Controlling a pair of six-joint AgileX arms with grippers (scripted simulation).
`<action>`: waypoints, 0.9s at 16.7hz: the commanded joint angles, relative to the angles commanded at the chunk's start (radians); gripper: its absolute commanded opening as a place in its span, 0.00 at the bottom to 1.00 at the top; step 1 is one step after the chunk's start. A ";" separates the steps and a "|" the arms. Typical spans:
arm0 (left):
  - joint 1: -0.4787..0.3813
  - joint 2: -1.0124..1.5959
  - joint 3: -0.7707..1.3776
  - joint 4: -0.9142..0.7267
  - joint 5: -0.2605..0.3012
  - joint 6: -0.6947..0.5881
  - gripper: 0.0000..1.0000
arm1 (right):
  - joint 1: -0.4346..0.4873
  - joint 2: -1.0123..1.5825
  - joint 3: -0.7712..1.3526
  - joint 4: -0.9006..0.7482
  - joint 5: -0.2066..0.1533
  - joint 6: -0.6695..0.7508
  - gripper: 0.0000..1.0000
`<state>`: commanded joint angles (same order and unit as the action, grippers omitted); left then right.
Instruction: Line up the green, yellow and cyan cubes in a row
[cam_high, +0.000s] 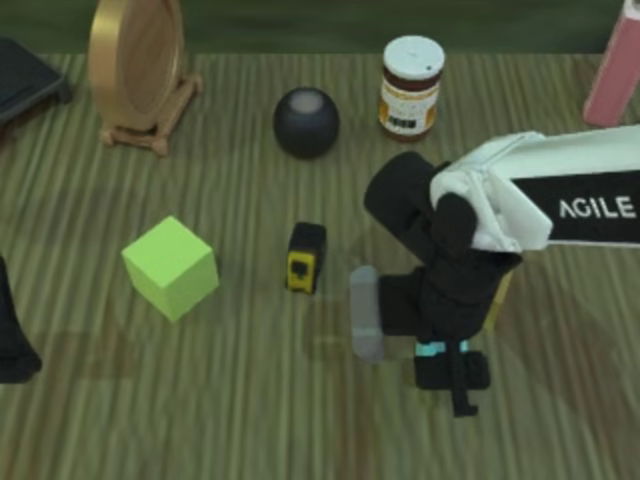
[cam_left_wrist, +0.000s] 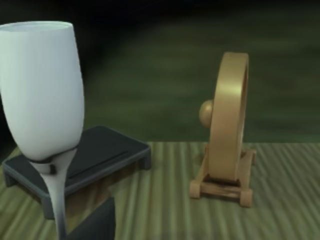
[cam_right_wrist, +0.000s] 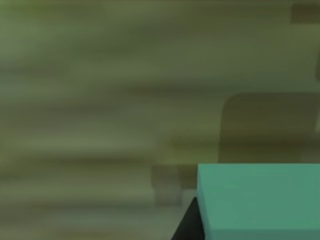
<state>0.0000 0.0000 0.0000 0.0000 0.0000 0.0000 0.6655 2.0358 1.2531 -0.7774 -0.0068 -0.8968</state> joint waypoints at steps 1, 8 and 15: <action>0.000 0.000 0.000 0.000 0.000 0.000 1.00 | 0.000 0.000 0.000 0.000 0.000 0.000 0.00; 0.000 0.000 0.000 0.000 0.000 0.000 1.00 | 0.000 0.000 0.000 0.000 0.000 0.000 0.45; 0.000 0.000 0.000 0.000 0.000 0.000 1.00 | 0.000 0.000 0.000 0.000 0.000 0.000 0.98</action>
<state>0.0000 0.0000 0.0000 0.0000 0.0000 0.0000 0.6655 2.0358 1.2531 -0.7774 -0.0068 -0.8968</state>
